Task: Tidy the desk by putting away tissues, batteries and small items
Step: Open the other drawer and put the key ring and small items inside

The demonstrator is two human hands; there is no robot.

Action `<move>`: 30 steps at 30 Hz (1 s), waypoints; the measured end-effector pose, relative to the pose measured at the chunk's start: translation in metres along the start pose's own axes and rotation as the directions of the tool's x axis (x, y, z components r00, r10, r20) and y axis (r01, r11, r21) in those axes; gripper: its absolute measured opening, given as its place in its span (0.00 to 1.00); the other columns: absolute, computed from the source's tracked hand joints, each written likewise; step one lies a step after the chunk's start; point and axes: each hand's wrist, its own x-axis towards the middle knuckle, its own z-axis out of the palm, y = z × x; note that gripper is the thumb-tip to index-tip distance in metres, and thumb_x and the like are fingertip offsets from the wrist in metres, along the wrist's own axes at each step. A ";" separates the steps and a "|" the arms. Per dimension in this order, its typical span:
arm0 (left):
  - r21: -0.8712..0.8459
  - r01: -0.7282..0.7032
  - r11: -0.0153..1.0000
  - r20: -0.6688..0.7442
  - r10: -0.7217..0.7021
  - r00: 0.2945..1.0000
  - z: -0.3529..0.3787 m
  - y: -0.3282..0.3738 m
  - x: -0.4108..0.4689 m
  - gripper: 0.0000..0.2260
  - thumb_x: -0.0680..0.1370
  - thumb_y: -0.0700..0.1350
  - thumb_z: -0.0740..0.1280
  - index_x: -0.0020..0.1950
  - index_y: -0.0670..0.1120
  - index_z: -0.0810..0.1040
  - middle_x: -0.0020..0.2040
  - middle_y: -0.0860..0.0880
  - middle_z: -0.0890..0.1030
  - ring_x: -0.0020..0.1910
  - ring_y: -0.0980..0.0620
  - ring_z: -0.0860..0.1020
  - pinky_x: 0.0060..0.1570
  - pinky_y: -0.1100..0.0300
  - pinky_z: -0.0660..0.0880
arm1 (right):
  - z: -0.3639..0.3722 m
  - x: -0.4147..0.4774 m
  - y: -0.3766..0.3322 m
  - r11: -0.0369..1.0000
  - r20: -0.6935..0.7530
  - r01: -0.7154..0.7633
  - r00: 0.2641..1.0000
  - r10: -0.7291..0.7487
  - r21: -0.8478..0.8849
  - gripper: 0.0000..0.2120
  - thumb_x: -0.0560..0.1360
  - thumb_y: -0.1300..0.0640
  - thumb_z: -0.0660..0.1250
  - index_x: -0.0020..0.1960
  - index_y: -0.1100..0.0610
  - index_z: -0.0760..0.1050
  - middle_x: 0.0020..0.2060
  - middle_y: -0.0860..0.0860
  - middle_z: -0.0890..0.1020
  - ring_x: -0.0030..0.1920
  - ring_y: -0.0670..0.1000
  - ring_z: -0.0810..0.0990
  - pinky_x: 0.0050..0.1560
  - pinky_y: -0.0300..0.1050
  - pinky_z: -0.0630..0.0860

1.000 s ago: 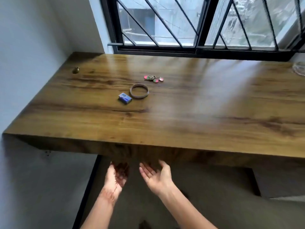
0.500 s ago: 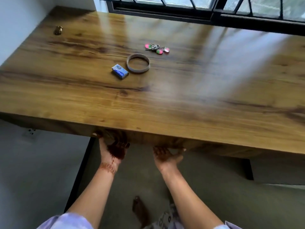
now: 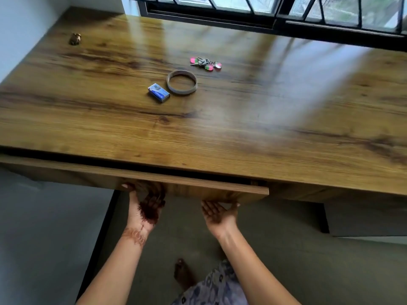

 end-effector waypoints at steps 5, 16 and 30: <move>0.897 -0.214 0.386 -0.026 0.531 0.847 0.015 -0.012 -0.052 0.12 0.77 0.49 0.65 0.54 0.41 0.78 0.48 0.42 0.80 0.53 0.41 0.78 0.51 0.56 0.71 | -0.009 -0.045 0.021 0.494 0.262 0.459 0.870 -0.417 -0.738 0.09 0.79 0.57 0.58 0.50 0.57 0.77 0.48 0.57 0.83 0.47 0.51 0.81 0.51 0.46 0.76; 0.585 -0.179 -0.791 0.716 0.401 0.572 0.025 0.024 -0.053 0.26 0.78 0.57 0.51 0.61 0.38 0.74 0.59 0.39 0.78 0.67 0.38 0.67 0.68 0.45 0.61 | 0.022 -0.061 0.004 -0.884 0.912 0.275 0.273 -0.306 -0.379 0.20 0.74 0.48 0.64 0.61 0.59 0.74 0.54 0.54 0.81 0.57 0.54 0.79 0.66 0.51 0.65; 0.597 -0.202 -0.777 0.683 0.360 0.635 0.007 0.014 -0.067 0.33 0.79 0.61 0.40 0.68 0.39 0.68 0.66 0.40 0.73 0.70 0.39 0.64 0.71 0.51 0.49 | 0.003 -0.071 0.010 -0.946 0.949 0.173 0.208 -0.237 -0.274 0.28 0.66 0.47 0.72 0.62 0.59 0.74 0.56 0.53 0.80 0.59 0.53 0.78 0.64 0.51 0.66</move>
